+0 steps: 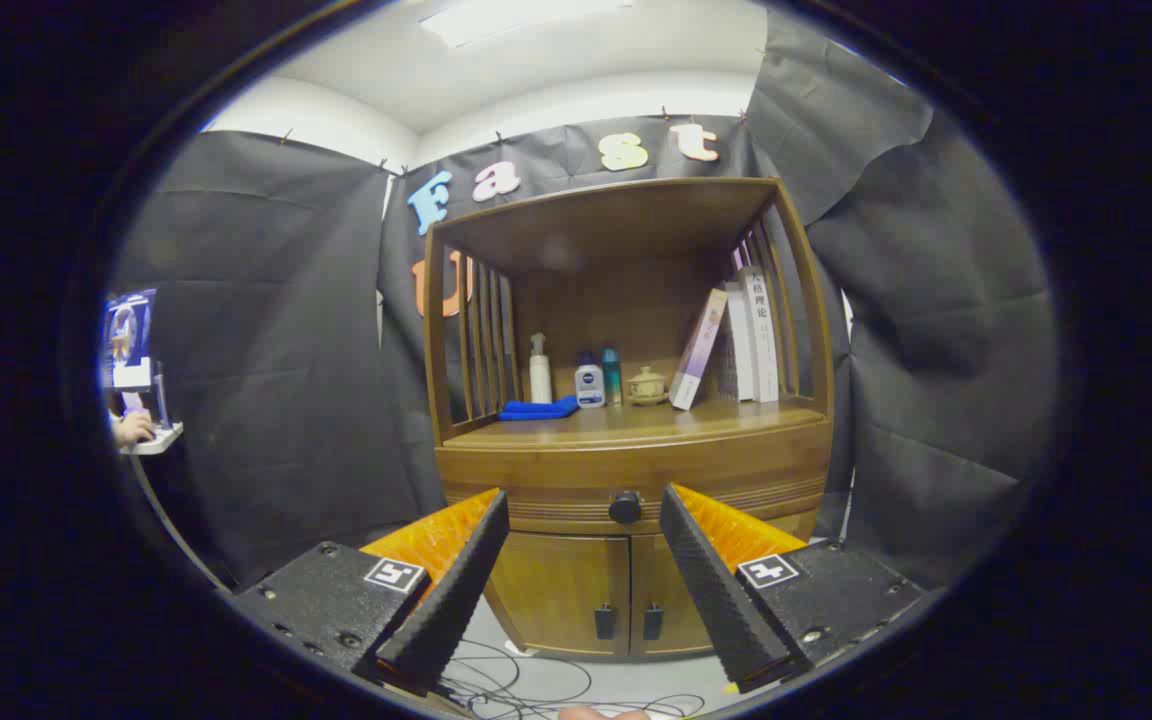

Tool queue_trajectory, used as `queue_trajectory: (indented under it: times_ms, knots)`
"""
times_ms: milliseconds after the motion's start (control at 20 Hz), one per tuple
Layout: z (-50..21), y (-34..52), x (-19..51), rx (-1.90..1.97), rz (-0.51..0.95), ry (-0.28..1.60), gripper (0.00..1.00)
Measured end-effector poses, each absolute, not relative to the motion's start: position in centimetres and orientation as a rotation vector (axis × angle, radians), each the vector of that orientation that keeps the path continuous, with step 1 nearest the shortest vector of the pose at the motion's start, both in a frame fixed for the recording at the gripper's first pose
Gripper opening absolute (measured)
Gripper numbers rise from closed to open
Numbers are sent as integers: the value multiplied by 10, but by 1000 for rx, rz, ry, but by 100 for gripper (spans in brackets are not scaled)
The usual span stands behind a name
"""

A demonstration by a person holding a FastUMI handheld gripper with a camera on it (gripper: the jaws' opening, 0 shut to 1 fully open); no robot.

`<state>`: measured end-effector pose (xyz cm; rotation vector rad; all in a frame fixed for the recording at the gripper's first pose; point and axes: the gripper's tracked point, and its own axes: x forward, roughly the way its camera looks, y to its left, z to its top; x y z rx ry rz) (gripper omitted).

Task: Pull open the drawer, take out the items inside it, and place them on the countertop above the cabinet.

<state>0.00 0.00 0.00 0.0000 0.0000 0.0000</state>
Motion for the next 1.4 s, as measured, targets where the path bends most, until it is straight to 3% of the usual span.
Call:
queue_trajectory:
  times_ms: [650,1400]
  knots:
    - [-10,9,29,-23,-2,33,99]
    - [-72,-36,176,-86,-110,194,98]
